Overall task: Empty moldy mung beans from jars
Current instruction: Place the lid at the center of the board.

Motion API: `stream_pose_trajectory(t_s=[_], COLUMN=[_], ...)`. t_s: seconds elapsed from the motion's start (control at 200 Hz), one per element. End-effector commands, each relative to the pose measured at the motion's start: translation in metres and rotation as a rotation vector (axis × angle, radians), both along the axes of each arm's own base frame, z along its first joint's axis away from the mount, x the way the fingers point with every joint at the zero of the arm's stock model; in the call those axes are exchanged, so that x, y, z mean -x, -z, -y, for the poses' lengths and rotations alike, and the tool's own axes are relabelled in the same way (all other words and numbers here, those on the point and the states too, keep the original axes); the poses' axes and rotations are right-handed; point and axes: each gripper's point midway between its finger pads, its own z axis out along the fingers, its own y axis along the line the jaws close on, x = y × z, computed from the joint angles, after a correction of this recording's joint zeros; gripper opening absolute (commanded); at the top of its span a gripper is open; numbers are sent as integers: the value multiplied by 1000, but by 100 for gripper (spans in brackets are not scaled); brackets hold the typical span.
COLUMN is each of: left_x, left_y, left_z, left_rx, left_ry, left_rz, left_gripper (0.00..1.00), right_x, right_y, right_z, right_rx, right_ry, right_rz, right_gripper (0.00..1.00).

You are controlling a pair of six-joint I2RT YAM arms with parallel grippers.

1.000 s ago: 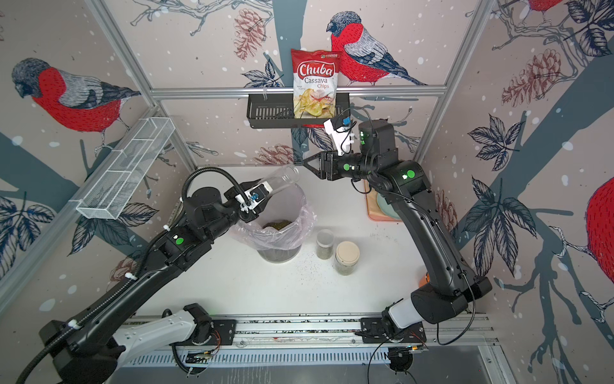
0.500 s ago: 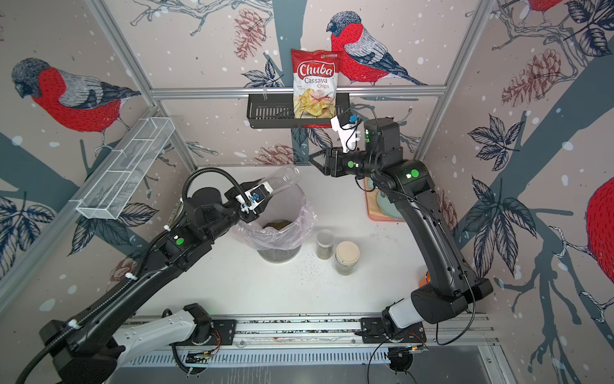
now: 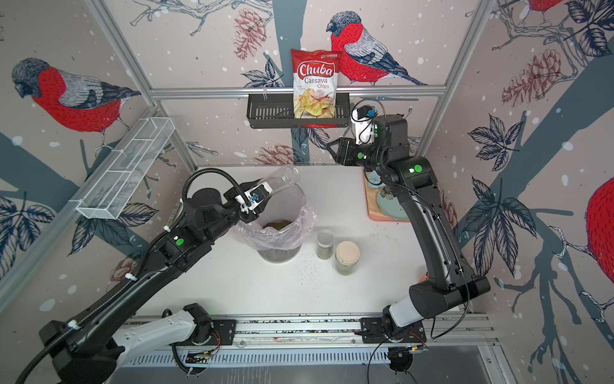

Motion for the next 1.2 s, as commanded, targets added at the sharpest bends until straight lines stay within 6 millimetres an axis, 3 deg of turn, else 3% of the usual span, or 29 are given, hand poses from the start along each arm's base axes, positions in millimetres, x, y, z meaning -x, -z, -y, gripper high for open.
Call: stream_pose_trajectory(t_s=[0.0, 0.47, 0.805, 0.971, 1.191], left_x=[1, 2, 2, 6, 7], left_y=[-19, -21, -18, -20, -20], left_z=[1, 2, 4, 3, 1], left_rx=[57, 74, 77, 88, 91], left_ry=[4, 17, 25, 33, 33], left_rz=[56, 49, 41, 42, 46], left_gripper=[35, 35, 36, 36, 37], right_x=[-15, -79, -95, -112, -126], right_y=[-1, 65, 88, 123, 159], right_z=[8, 29, 38, 55, 57], right_rx=[13, 151, 198, 284, 320], right_ry=[66, 231, 292, 389, 406], right_rz=[25, -89, -133, -183, -250], right_gripper=[53, 52, 52, 52, 51])
